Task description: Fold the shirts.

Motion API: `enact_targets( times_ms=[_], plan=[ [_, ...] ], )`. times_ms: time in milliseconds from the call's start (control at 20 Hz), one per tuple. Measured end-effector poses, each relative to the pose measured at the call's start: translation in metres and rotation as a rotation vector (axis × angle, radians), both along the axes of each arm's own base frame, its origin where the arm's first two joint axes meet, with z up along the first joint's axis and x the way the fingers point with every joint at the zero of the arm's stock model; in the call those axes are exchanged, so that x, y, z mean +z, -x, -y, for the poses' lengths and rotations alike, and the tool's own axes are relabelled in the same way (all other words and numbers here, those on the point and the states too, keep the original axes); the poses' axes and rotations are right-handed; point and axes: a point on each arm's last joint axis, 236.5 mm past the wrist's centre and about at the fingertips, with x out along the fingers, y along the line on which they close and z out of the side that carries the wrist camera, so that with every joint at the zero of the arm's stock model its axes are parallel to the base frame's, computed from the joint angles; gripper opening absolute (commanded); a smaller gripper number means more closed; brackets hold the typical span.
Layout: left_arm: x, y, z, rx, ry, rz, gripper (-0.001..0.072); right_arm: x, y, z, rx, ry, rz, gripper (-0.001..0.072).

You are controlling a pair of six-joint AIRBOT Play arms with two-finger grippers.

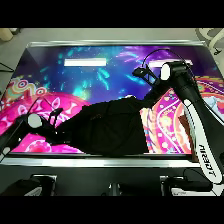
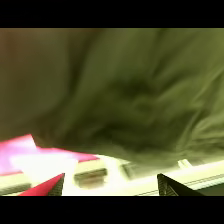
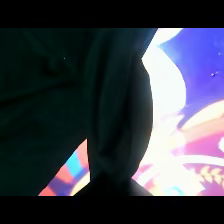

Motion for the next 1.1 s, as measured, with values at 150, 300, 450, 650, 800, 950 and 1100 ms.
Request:
enact_targets(
  times_ms=[150, 300, 450, 650, 800, 950, 1100],
  plan=[
    [-0.022, 0.012, 0.02, 0.145, 0.089, -0.014, 0.072, 0.001, 0.002, -0.01, 0.008, -0.041, -0.007, 0.0022],
    [-0.03, 0.001, 0.041, 0.271, 0.169, 0.02, 0.0659, 0.002, 0.001, -0.016, 0.012, -0.069, -0.005, 0.0022],
    [-0.036, -0.022, 0.044, 0.37, 0.193, 0.097, 0.0026, 0.003, 0.001, -0.018, 0.015, -0.078, -0.002, 0.0022],
    [-0.007, -0.086, 0.025, 0.488, 0.237, 0.274, 0.0023, 0.014, -0.001, 0.0, 0.021, -0.006, 0.042, 0.0023],
    [0.047, -0.155, -0.019, 0.599, 0.263, 0.466, 0.0023, 0.013, 0.001, 0.023, -0.009, 0.051, 0.036, 0.0022],
    [0.099, -0.205, -0.082, 0.721, 0.252, 0.627, 0.0023, -0.015, 0.034, 0.026, -0.053, 0.008, -0.108, 0.0022],
    [0.115, -0.226, -0.122, 0.767, 0.225, 0.679, 0.0025, -0.048, 0.095, -0.018, -0.027, -0.171, -0.309, 0.0022]
  ],
)
